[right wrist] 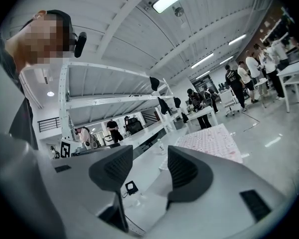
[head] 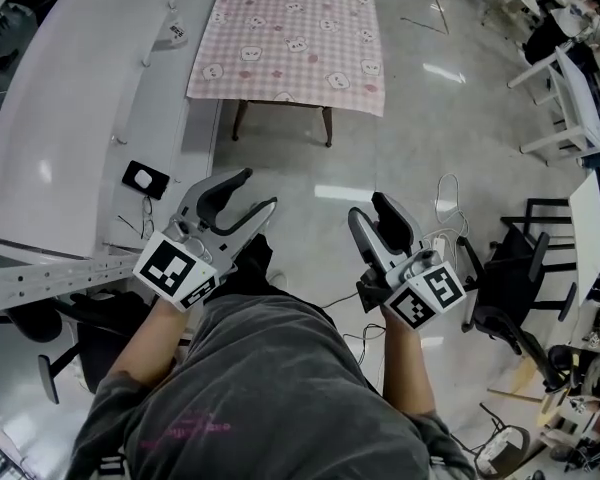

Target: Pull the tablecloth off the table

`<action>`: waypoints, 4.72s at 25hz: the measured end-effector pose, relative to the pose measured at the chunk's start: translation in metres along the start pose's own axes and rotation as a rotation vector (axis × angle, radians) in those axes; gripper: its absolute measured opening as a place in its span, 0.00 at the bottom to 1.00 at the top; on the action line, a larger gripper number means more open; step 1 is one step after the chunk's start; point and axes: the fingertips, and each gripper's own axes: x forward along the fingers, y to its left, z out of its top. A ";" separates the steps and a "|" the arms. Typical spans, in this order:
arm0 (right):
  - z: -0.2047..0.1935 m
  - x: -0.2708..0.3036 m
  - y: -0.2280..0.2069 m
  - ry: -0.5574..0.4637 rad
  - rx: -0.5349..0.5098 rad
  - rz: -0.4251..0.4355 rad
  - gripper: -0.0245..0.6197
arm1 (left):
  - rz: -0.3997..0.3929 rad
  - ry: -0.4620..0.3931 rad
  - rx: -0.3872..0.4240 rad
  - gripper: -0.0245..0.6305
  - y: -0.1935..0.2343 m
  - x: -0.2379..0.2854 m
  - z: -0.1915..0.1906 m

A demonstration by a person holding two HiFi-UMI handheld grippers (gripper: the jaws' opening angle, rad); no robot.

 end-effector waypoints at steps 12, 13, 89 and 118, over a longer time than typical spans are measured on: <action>0.007 0.054 -0.043 0.021 0.019 -0.019 0.35 | -0.006 0.009 -0.015 0.36 0.061 0.044 -0.003; 0.008 0.060 -0.047 0.023 0.020 -0.021 0.35 | -0.006 0.011 -0.017 0.36 0.066 0.048 -0.004; -0.087 0.335 -0.292 0.277 0.299 -0.111 0.35 | 0.056 0.250 -0.316 0.37 0.359 0.233 -0.174; -0.244 0.344 -0.368 0.361 0.401 -0.171 0.35 | 0.087 0.375 -0.492 0.38 0.372 0.221 -0.369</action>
